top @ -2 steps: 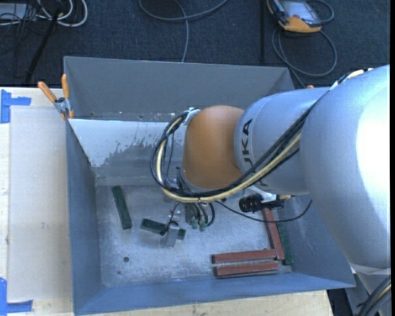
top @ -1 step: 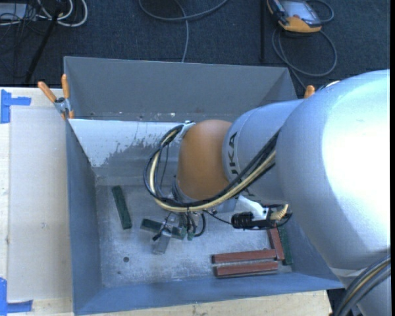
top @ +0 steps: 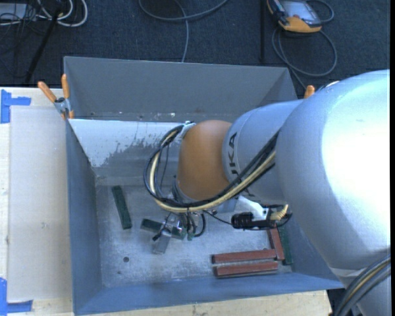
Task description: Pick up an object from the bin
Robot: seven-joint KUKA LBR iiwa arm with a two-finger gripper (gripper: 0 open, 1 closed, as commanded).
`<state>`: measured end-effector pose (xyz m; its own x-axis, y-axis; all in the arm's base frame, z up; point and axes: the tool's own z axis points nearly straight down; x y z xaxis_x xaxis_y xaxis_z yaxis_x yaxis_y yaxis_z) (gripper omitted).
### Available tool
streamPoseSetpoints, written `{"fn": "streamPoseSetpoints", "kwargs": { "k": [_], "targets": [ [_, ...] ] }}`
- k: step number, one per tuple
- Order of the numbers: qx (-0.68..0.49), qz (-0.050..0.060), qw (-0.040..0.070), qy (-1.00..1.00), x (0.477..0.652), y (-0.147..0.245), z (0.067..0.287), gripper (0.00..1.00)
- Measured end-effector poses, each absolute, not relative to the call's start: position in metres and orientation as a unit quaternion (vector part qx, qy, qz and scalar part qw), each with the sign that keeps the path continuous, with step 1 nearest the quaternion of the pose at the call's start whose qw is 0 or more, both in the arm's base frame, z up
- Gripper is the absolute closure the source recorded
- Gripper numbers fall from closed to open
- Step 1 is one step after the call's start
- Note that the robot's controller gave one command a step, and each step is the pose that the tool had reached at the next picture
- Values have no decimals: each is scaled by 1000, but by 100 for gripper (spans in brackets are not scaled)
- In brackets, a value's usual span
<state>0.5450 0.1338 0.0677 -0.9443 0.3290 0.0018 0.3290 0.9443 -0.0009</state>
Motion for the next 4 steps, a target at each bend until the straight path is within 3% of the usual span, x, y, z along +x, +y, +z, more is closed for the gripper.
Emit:
{"fn": "streamPoseSetpoints", "kwargs": {
  "k": [1, 2, 3, 4],
  "targets": [
    [-167, 0, 0, -986, 546, 134, 69, 100],
    [-168, 0, 0, -986, 546, 133, 88, 100],
    [-167, -1, -2, -986, 547, 133, 144, 100],
    [-165, -1, -1, -986, 548, 133, 167, 100]
  ]
}}
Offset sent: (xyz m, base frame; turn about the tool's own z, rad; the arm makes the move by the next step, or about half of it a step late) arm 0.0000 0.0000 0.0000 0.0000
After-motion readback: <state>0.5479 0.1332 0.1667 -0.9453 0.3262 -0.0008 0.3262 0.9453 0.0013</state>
